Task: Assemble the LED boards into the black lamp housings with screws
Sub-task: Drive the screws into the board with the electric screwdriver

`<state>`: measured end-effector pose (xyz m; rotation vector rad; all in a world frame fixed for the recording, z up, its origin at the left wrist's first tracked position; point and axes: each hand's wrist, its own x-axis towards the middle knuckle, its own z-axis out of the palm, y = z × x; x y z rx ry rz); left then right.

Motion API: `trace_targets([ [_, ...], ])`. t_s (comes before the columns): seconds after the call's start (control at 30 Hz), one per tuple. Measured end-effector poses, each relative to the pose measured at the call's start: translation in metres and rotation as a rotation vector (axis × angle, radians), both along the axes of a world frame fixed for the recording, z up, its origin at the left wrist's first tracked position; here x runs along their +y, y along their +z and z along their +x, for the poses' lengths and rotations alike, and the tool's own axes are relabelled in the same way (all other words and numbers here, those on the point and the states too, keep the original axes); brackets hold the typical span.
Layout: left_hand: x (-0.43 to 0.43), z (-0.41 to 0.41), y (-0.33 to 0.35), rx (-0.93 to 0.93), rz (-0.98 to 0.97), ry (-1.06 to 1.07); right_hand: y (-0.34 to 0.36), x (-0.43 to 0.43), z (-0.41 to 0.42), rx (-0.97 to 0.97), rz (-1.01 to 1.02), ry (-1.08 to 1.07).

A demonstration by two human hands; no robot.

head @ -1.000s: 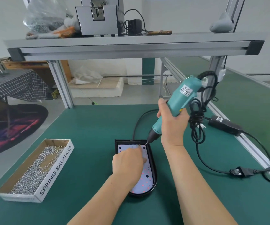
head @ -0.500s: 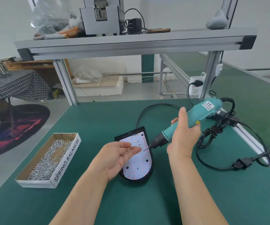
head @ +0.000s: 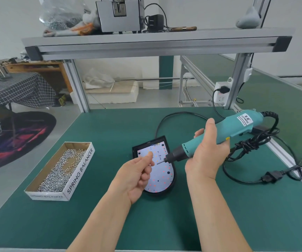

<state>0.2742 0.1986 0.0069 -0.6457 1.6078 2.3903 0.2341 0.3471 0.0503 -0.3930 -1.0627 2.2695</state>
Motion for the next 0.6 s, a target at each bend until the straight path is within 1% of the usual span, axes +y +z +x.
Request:
trace_targets([
  [0.13, 0.0024, 0.0030, 0.0016, -0.044, 0.198, 0.033, 0.0021, -0.0057, 0.0031, 0.007, 0.001, 0.010],
  [0.27, -0.0032, 0.0046, 0.0028, -0.049, 0.401, 0.051, 0.0049, -0.0064, 0.0035, 0.017, 0.022, -0.023],
  [0.6, -0.0034, 0.0075, -0.0018, -0.035, 0.475, 0.045, 0.0046, -0.0109, 0.0021, 0.034, 0.039, -0.024],
])
